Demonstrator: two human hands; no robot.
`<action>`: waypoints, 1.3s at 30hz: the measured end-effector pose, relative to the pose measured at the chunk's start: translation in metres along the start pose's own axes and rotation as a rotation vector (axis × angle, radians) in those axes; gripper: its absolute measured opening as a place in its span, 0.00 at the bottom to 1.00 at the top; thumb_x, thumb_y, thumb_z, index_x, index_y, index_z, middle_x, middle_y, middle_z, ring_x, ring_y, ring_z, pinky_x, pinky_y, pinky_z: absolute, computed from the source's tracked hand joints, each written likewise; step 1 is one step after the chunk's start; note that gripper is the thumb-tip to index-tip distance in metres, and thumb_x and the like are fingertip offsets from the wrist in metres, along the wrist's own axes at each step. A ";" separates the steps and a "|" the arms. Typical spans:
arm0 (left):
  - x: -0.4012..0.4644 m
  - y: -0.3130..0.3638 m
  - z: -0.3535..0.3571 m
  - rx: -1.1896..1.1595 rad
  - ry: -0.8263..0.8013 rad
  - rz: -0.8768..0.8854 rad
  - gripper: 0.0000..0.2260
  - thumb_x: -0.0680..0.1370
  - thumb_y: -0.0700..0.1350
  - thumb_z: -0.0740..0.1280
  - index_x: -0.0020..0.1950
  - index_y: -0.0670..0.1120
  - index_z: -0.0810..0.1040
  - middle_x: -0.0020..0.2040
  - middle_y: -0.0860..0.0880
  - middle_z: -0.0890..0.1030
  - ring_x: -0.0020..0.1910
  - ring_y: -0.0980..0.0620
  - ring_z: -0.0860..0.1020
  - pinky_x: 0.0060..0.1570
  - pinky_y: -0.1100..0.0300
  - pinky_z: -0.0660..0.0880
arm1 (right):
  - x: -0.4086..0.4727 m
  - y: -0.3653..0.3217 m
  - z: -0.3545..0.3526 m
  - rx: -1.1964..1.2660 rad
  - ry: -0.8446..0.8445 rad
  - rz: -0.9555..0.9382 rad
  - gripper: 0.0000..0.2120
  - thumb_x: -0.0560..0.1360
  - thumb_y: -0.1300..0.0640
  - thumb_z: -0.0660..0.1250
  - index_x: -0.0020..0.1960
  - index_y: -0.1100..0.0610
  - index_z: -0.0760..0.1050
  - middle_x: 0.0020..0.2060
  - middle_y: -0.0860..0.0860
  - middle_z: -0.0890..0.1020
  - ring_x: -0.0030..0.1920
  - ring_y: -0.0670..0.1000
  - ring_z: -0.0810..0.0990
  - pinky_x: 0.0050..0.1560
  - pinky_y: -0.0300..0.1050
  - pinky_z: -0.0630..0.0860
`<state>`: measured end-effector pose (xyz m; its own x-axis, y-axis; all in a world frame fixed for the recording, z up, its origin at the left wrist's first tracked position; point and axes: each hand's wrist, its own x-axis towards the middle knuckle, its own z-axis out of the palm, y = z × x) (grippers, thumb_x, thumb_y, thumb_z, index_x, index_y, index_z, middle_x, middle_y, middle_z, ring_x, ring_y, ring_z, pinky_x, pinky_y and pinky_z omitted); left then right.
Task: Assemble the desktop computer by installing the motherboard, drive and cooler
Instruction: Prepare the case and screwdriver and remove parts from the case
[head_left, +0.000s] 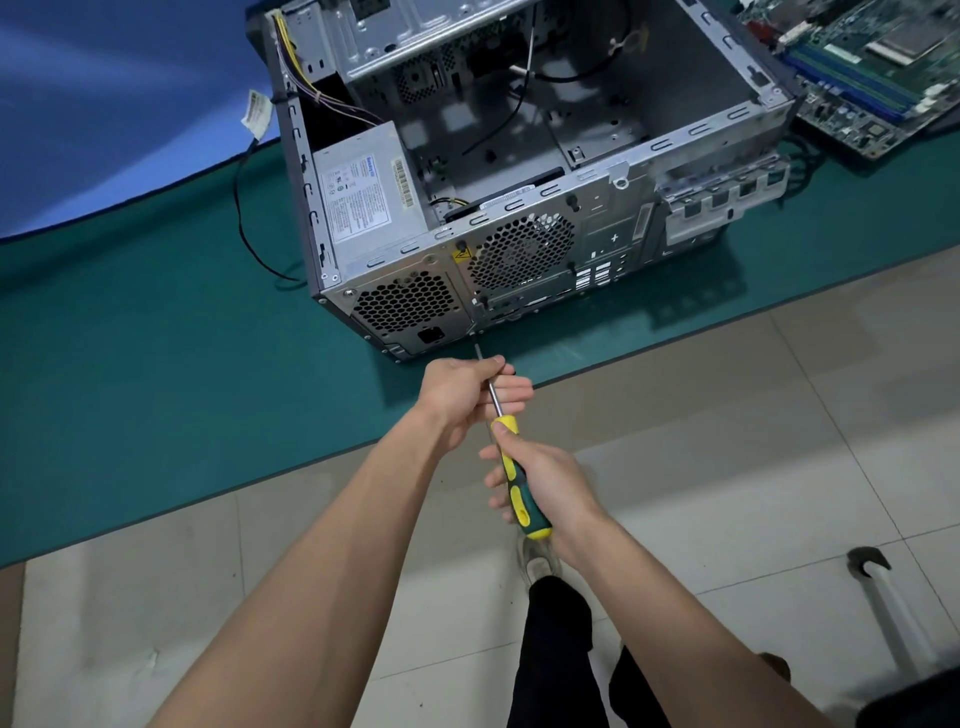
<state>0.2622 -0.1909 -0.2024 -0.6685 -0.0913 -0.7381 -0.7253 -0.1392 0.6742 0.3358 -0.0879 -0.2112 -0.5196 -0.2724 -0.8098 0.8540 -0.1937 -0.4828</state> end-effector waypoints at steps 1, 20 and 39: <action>0.000 0.000 0.000 -0.011 0.003 0.002 0.09 0.79 0.38 0.62 0.43 0.35 0.76 0.32 0.41 0.83 0.30 0.48 0.82 0.30 0.59 0.80 | 0.001 0.000 0.002 -0.053 0.049 -0.024 0.17 0.76 0.45 0.66 0.44 0.60 0.80 0.27 0.51 0.76 0.22 0.48 0.73 0.23 0.37 0.68; -0.078 0.063 0.031 0.322 0.248 0.685 0.23 0.82 0.51 0.55 0.31 0.45 0.77 0.22 0.49 0.75 0.22 0.54 0.69 0.26 0.59 0.64 | -0.126 -0.184 -0.029 -1.015 0.159 -0.319 0.12 0.69 0.52 0.70 0.32 0.56 0.73 0.22 0.50 0.75 0.20 0.50 0.72 0.24 0.38 0.68; -0.008 0.159 0.057 1.220 0.578 0.478 0.15 0.77 0.46 0.56 0.33 0.45 0.75 0.33 0.49 0.76 0.34 0.48 0.73 0.33 0.58 0.65 | -0.030 -0.341 -0.085 -1.387 0.724 -0.714 0.15 0.76 0.45 0.65 0.38 0.54 0.68 0.37 0.51 0.77 0.35 0.54 0.74 0.30 0.43 0.63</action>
<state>0.1433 -0.1556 -0.0879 -0.9397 -0.3097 -0.1448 -0.3370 0.9107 0.2390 0.0622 0.0665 -0.0505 -0.9938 0.0218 -0.1087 0.0615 0.9244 -0.3765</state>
